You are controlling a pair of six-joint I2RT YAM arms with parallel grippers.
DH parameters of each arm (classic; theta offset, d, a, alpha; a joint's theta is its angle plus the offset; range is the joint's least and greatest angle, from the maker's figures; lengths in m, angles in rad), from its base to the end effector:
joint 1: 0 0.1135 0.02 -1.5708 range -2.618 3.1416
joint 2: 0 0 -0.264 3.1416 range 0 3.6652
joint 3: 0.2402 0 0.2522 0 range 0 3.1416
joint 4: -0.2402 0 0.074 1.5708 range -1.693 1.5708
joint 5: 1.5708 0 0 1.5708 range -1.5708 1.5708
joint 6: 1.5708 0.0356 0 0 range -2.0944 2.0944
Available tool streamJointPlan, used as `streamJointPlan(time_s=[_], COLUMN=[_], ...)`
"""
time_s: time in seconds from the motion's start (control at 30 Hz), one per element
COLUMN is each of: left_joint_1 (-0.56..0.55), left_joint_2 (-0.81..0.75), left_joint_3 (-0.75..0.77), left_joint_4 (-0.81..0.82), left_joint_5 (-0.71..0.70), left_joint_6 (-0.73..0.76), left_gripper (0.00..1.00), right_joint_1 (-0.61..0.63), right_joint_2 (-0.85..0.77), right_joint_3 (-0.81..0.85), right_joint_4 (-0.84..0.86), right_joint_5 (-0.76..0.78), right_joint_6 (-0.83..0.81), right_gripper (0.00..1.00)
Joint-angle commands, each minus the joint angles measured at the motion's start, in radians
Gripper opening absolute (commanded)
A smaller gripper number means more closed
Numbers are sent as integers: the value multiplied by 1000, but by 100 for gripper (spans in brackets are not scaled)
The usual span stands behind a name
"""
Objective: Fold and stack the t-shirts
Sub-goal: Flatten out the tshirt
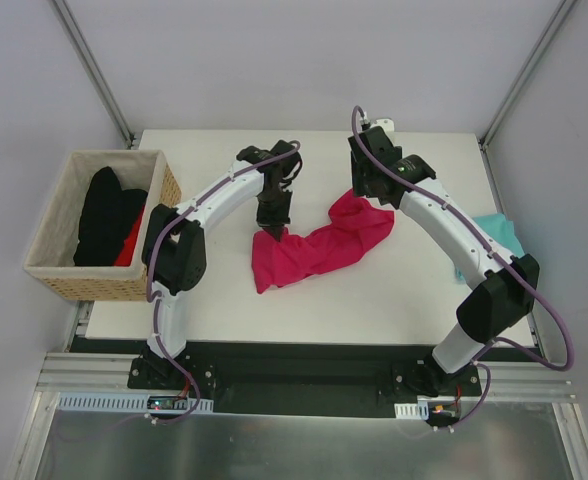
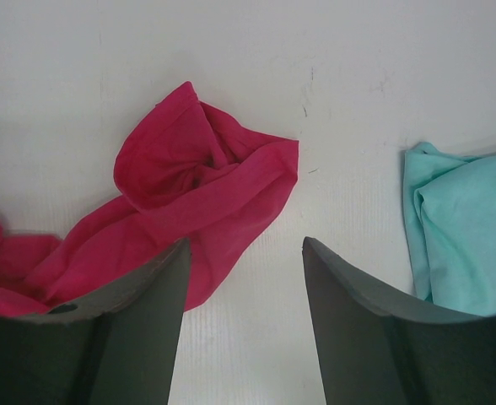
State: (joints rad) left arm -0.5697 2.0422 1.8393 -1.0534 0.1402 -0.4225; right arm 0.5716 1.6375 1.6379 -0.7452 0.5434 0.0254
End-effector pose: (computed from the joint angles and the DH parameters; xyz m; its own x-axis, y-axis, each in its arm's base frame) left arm 0.3558 -0.2338 0.2542 -0.9643 0.1355 -0.2276 0.1920 0.9495 -0.2481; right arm 0.3122 0.1789 0.3662 -0.5735 -0.3431 -0.7439 -0.1288 0.9346 -0.3317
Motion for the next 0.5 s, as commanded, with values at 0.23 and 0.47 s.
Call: streamJointPlan(time_s=[0.23,0.47], left_joint_1=[2,28], left_joint_2=[-131,-191], left_joint_3=[69,104], left_joint_4=[-33,-33], left_joint_5=[-171,-260], left_joint_6=[-88,-113], left_gripper=[0,0], right_joint_1=[-3,-3], right_joint_2=[-24,-25], right_joint_3=[39,27], right_joint_4=[21,24], right_joint_5=[-11,-20], right_joint_6=[-1,11], right_gripper=[59,59])
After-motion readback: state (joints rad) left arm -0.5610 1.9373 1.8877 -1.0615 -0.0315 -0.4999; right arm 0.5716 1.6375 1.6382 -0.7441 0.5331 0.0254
